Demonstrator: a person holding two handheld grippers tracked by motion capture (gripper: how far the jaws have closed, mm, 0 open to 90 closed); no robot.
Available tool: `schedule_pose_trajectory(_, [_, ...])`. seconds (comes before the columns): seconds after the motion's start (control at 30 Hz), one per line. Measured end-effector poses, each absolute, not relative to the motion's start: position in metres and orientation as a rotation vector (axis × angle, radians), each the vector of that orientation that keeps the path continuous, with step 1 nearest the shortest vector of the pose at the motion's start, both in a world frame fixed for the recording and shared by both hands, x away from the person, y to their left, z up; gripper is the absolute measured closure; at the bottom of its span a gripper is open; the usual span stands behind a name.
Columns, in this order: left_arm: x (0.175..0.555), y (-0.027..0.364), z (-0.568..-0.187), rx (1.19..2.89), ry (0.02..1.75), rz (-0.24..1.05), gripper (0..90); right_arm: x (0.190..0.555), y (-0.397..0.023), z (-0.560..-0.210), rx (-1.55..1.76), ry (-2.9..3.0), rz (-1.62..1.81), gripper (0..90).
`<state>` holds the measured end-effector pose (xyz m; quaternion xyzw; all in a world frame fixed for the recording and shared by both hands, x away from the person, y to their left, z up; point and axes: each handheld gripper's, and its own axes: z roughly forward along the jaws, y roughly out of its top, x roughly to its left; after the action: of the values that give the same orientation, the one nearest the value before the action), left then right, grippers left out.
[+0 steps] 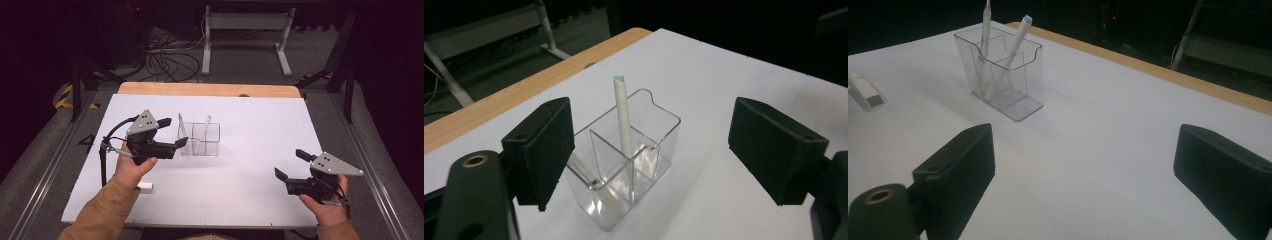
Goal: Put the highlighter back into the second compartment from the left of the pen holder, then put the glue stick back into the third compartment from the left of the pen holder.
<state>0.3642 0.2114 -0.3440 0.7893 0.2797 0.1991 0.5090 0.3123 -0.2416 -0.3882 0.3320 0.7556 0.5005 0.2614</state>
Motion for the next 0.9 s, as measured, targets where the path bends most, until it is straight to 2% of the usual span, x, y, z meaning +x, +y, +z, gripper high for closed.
schedule_pose_trajectory(0.27, [0.354,0.233,-0.342,1.934,0.627,0.474,16.2,0.313,-0.239,-0.39,0.893,2.06,1.351,10.4])
schedule_pose_trajectory(0.63, [0.341,0.256,-0.354,2.031,0.605,0.503,21.7,0.313,-0.235,-0.391,0.887,2.074,1.355,10.3])
schedule_pose_trajectory(0.9, [0.335,0.276,-0.363,2.042,0.624,0.489,24.7,0.314,-0.232,-0.391,0.884,2.083,1.358,10.4])
